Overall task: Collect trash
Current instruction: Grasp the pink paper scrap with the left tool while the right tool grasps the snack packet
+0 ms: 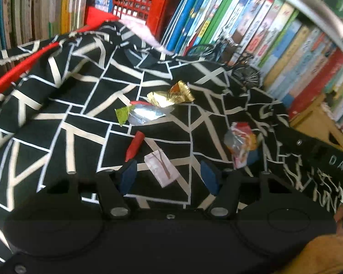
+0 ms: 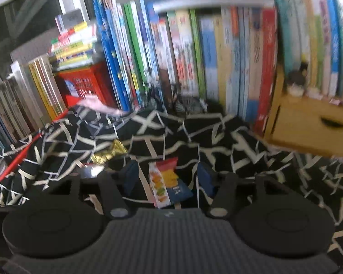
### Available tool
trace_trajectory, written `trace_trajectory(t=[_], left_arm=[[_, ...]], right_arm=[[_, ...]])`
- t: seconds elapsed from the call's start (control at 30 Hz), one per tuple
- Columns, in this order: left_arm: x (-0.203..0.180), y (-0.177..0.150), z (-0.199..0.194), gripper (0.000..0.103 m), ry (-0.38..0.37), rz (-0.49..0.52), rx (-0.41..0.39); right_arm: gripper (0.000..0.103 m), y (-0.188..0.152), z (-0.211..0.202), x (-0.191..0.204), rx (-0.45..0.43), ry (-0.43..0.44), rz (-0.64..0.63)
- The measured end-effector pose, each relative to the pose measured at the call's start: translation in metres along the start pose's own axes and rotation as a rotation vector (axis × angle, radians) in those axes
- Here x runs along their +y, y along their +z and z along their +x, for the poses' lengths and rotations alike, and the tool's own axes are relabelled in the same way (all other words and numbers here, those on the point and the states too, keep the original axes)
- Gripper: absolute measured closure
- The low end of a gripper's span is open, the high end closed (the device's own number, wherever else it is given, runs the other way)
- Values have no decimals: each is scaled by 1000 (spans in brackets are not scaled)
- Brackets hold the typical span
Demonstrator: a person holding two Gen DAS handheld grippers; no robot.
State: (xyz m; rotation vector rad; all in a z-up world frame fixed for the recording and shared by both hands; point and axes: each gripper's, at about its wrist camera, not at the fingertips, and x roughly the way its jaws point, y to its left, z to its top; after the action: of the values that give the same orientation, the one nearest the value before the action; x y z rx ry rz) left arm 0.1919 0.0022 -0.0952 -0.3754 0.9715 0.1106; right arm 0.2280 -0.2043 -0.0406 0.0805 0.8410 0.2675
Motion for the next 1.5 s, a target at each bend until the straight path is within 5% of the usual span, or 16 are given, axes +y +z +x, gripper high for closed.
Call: trace_trajectory(t=[0.47,0.6,0.63,0.73,1.5], left_arm=[[-11,-15,35,46,84,78,-59],[-16,-17,35,64,83,115,-73],[-17,-17,35,74,78,123,-71],[-19,-18,33,78,67,136,-71],[-35,-13,-18,78,44,195,-76]], right_arm=[[30,-28,70,0,72,10,-61],[31,-30,76,-1,84,13,-70],[36,-31,76,0,80,11,-84],[54,-31,75,0,72,-3,-97],[64,-26,10,4,43,7,-38]])
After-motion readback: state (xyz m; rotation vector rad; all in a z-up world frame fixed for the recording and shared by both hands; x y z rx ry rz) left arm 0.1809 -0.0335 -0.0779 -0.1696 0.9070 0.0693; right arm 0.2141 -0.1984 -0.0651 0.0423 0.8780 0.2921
